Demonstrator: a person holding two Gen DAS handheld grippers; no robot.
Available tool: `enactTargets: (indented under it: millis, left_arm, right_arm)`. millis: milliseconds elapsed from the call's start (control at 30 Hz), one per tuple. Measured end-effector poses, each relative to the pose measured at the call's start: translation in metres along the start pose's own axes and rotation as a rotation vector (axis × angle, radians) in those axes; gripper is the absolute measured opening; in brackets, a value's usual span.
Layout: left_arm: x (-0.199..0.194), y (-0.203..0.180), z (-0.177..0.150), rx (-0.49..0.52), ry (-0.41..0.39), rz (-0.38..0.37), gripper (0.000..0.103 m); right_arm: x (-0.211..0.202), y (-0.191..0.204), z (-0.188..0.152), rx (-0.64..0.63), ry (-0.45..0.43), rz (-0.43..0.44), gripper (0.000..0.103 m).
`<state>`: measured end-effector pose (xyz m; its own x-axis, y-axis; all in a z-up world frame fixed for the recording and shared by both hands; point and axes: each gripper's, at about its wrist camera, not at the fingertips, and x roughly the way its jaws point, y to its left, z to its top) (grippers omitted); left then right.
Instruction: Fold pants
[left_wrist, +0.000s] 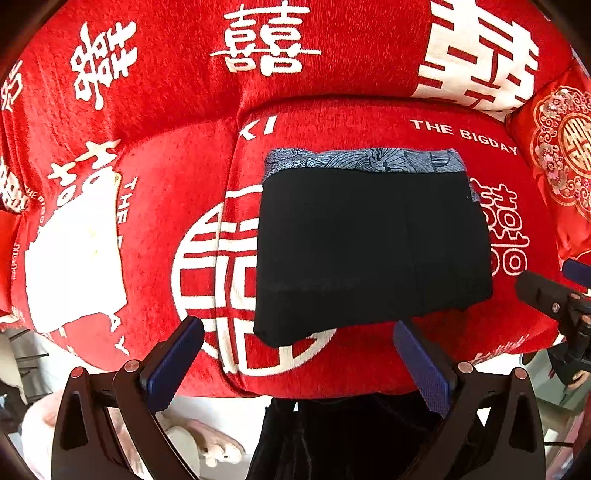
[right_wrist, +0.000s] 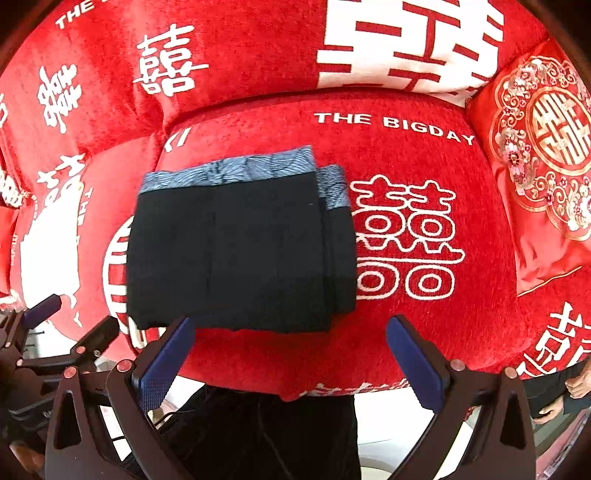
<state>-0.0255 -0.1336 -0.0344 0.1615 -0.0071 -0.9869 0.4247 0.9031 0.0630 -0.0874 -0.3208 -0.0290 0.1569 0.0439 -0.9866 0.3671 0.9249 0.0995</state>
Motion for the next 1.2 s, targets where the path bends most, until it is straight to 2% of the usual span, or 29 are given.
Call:
enactTargets:
  millis: [300,733,1200]
  left_arm:
    - [-0.013,0.003,-0.009,0.001,0.004,0.008,0.103]
    - [-0.016,0.001,-0.015,0.002,0.008,0.012,0.103]
    - [-0.016,-0.002,-0.009,0.026,-0.003,0.014,0.103]
  right_arm:
    - [-0.020,0.014,-0.007,-0.025,-0.003,-0.024,0.103]
    - [-0.019,0.018,-0.018,-0.015,0.027,-0.095,0.103]
    - [-0.019,0.023,-0.019,-0.007,0.028,-0.123,0.103]
